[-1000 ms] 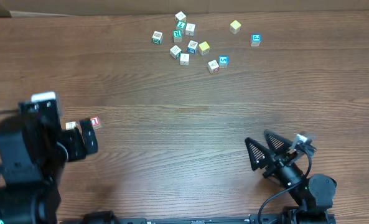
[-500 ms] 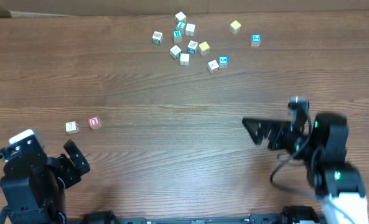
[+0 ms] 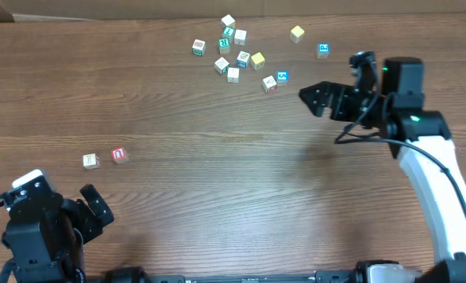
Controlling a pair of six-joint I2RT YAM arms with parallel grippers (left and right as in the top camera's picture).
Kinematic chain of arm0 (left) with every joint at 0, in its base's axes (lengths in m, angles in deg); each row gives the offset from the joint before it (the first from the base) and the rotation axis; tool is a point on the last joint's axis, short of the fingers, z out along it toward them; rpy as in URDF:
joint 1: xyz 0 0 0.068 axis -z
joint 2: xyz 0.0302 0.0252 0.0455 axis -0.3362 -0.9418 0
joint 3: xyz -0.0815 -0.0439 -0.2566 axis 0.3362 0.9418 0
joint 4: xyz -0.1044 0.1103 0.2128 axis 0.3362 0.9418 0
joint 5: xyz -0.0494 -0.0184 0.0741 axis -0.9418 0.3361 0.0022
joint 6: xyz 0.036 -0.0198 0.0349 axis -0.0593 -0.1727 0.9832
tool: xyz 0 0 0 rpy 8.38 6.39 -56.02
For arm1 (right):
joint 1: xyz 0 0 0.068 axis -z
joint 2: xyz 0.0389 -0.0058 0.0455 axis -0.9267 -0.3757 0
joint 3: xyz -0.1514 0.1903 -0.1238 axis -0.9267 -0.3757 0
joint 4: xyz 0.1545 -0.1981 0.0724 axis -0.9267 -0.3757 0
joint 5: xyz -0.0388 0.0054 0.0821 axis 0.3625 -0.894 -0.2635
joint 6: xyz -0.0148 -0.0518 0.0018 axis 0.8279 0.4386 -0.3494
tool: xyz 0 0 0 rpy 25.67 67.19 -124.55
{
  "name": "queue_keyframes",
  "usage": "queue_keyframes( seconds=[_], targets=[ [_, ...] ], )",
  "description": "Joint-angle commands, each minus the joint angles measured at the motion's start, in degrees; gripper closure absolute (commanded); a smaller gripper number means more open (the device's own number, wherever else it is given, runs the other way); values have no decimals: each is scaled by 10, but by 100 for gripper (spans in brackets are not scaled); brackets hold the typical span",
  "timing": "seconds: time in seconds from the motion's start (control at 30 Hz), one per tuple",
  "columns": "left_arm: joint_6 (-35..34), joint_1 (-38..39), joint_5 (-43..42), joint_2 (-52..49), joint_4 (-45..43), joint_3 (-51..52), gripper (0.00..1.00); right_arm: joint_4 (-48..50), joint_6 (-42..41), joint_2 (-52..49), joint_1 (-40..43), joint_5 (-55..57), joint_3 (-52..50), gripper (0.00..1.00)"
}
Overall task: Form a horizontal line
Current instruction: 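Grasp the yellow block from the cluster with the right gripper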
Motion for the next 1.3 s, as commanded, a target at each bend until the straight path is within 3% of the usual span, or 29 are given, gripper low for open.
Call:
queue_keyframes(
  seconds=[0.0,0.1,0.2,0.27,0.43,0.7,0.93,1.1,1.27],
  targets=[
    [-10,0,-1,3,0,3,1,-4,-3,-77,-48,107,75,0],
    [-10,0,-1,3,0,3,1,-21,16,-150,-61,120,151,0],
    [-10,0,-1,3,0,3,0,-20,111,-231,-70,120,230,0],
    [-10,0,-1,3,0,3,1,-7,167,-276,-73,133,258,0],
    [-10,0,-1,3,0,3,0,79,213,-354,-75,146,261,0],
    [-10,0,-1,3,0,3,0,217,212,-440,-81,65,262,0],
    [-10,0,-1,3,0,3,0,310,213,-477,-116,103,268,0],
    [-10,0,-1,3,0,3,0,285,214,-546,-118,128,353,0],
    [-10,0,-1,3,0,3,0,246,256,-554,-117,135,374,3]
  ],
)
